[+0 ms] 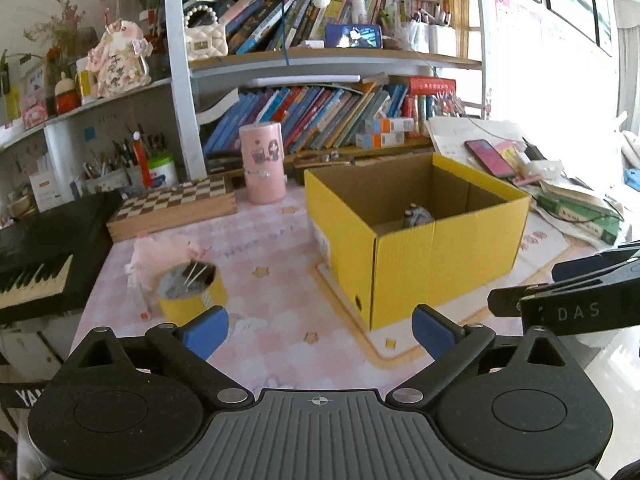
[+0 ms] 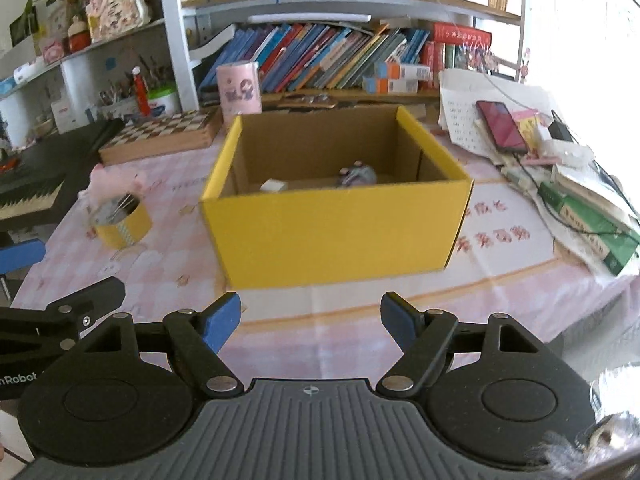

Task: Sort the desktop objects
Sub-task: 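Withdraw both tools from the box toward the tape roll, then grasp the tape roll with the right tool while the left tool grasps the small white box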

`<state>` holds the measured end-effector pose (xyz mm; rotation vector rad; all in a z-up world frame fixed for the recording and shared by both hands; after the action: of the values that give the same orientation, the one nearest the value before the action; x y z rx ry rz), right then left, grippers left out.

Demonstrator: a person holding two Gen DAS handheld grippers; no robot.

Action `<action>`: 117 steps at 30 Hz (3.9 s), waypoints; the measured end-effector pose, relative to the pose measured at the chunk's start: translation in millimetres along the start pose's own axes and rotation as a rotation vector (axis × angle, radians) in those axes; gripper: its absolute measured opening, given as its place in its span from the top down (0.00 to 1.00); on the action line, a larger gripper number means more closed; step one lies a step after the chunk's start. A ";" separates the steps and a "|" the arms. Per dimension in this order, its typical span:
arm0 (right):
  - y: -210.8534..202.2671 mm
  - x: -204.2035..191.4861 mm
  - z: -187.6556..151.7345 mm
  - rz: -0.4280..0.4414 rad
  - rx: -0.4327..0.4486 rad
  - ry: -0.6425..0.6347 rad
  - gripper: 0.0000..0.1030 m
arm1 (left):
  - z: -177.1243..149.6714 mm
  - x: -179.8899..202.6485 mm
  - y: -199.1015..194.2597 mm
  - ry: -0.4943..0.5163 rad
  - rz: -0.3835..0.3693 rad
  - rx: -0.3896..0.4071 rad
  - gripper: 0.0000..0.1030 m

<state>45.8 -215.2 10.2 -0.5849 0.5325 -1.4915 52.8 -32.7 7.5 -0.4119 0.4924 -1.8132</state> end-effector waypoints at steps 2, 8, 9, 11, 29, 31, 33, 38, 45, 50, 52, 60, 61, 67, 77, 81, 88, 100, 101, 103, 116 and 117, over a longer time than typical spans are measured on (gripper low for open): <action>-3.4 -9.5 -4.7 0.008 -0.009 -0.002 0.26 | -4.1 -6.2 -5.6 -0.002 -0.001 -0.005 0.03; -9.3 -36.4 -19.4 0.041 -0.035 -0.008 0.26 | -14.7 -24.2 -17.1 -0.010 0.018 -0.027 0.03; -9.7 -40.2 -21.4 0.047 -0.040 -0.008 0.26 | -16.6 -26.9 -18.9 -0.010 0.025 -0.030 0.03; -10.7 -48.3 -25.0 0.059 -0.048 -0.011 0.26 | -20.4 -33.0 -23.3 -0.012 0.039 -0.031 0.03; -4.9 -119.4 -21.7 0.185 -0.057 -0.127 0.26 | -40.2 -93.9 -55.2 -0.104 0.191 -0.049 0.03; -4.3 -126.1 -19.7 0.198 -0.053 -0.144 0.26 | -41.3 -99.7 -58.0 -0.115 0.207 -0.046 0.03; -3.5 -132.6 -17.9 0.208 -0.049 -0.160 0.26 | -42.3 -104.9 -60.0 -0.126 0.220 -0.044 0.03; -2.2 -144.1 -14.5 0.224 -0.042 -0.191 0.26 | -42.9 -115.3 -63.6 -0.146 0.243 -0.033 0.03; -2.8 -153.4 -10.3 0.228 -0.028 -0.209 0.26 | -39.8 -125.8 -65.6 -0.154 0.252 -0.012 0.03; -1.6 -160.7 -5.7 0.234 -0.027 -0.211 0.26 | -38.0 -132.8 -67.7 -0.154 0.261 -0.002 0.03; -1.7 -164.3 -4.3 0.235 -0.025 -0.217 0.26 | -37.9 -135.9 -68.6 -0.159 0.264 0.002 0.03; 6.8 -173.1 0.4 0.251 -0.043 -0.241 0.26 | -38.3 -147.0 -62.6 -0.187 0.283 -0.013 0.03; 8.8 -174.5 0.7 0.252 -0.047 -0.243 0.26 | -38.2 -148.4 -61.0 -0.192 0.284 -0.017 0.03; 25.3 -178.2 9.9 0.259 -0.066 -0.260 0.25 | -34.0 -156.2 -46.4 -0.206 0.290 -0.036 0.03; 67.5 -182.0 41.3 0.268 -0.087 -0.292 0.23 | -13.2 -169.0 -10.1 -0.220 0.299 -0.051 0.03; 85.1 -180.7 56.2 0.276 -0.093 -0.303 0.22 | -3.8 -172.3 4.4 -0.223 0.311 -0.050 0.03; 111.7 -176.4 79.7 0.301 -0.101 -0.313 0.20 | 13.8 -175.1 26.8 -0.228 0.339 -0.054 0.03; 159.5 -179.9 110.6 0.369 -0.144 -0.348 0.18 | 37.8 -181.9 60.4 -0.233 0.407 -0.079 0.03; 164.3 -180.7 113.1 0.376 -0.150 -0.355 0.17 | 39.8 -182.9 63.7 -0.236 0.413 -0.080 0.03; 172.9 -182.6 118.0 0.390 -0.154 -0.372 0.16 | 43.5 -184.1 70.0 -0.242 0.426 -0.080 0.03; 237.7 -213.2 122.8 0.497 -0.173 -0.529 0.11 | 52.4 -188.1 98.8 -0.252 0.490 -0.124 0.03; 241.4 -214.3 122.6 0.502 -0.168 -0.528 0.12 | 52.5 -188.7 100.2 -0.254 0.494 -0.131 0.03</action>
<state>304.8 1.6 -61.6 -0.8689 0.3526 -0.7789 214.5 115.9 -6.5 -0.5484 0.4854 -1.2380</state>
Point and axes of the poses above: each gripper's, at about its wrist camera, not at the fingertips, and y roughly the way its jaws point, x to its right, z to its top, the point moved 1 cm from there along y, roughly the way its jaws point, and after that the axes turned 7 degrees about -y, right-handed, at the moved point
